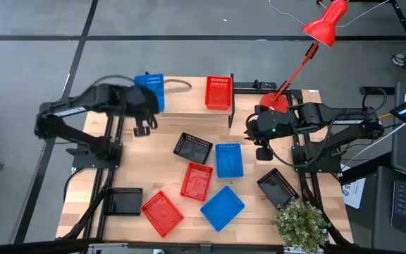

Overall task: Stack baskets on shelf by color
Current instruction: Put the top left blue bin on the shelf

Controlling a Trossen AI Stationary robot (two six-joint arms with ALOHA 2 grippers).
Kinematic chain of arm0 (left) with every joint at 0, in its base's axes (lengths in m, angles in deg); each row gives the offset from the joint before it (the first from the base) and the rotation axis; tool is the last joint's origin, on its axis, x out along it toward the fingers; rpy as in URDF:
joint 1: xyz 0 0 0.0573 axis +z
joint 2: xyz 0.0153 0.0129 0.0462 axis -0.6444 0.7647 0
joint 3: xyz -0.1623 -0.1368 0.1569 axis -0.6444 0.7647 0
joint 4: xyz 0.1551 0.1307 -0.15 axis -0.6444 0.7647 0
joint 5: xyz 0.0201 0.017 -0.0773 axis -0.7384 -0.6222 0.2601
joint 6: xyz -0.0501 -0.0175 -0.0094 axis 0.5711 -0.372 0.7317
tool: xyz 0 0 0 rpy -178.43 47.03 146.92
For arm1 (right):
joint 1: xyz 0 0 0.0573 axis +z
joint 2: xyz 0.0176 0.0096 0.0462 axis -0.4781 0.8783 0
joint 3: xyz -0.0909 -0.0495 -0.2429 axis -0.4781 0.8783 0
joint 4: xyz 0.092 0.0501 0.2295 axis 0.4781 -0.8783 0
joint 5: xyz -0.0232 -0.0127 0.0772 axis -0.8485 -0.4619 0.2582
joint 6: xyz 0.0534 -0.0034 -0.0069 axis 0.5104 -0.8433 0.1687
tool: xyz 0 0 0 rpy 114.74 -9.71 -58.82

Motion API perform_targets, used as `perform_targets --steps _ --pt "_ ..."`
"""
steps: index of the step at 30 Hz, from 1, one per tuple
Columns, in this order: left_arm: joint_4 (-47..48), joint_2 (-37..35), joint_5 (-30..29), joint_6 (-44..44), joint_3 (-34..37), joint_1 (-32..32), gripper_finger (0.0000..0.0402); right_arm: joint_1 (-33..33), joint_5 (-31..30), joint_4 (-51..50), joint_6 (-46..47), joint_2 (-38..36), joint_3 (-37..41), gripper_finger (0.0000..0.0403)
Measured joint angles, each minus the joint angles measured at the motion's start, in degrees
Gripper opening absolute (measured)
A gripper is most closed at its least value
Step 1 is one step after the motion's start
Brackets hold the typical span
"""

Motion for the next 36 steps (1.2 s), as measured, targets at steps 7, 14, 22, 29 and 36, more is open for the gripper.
perform_targets --steps 7,14,22,29,36 --pt "-9.9 -3.0 11.6 -15.5 8.7 15.7 0.0 -0.1 -5.3 4.5 3.1 0.0 0.0 0.0087" --pt "-18.7 0.2 18.6 -23.9 14.7 23.6 0.0 -0.1 -6.8 6.8 3.7 0.0 0.0 0.0087" --pt "-16.9 3.9 19.7 -24.1 14.8 26.0 0.0 -0.1 -6.8 6.7 7.9 0.0 0.0 0.0087" --pt "-17.9 5.2 19.7 -24.0 14.8 25.8 0.0002 -0.1 -6.8 6.7 8.0 0.1 0.0 0.0087" --pt "-18.3 5.2 19.8 -25.8 14.8 25.4 0.0038 -0.1 -6.8 6.7 8.0 0.1 0.0 0.0087"
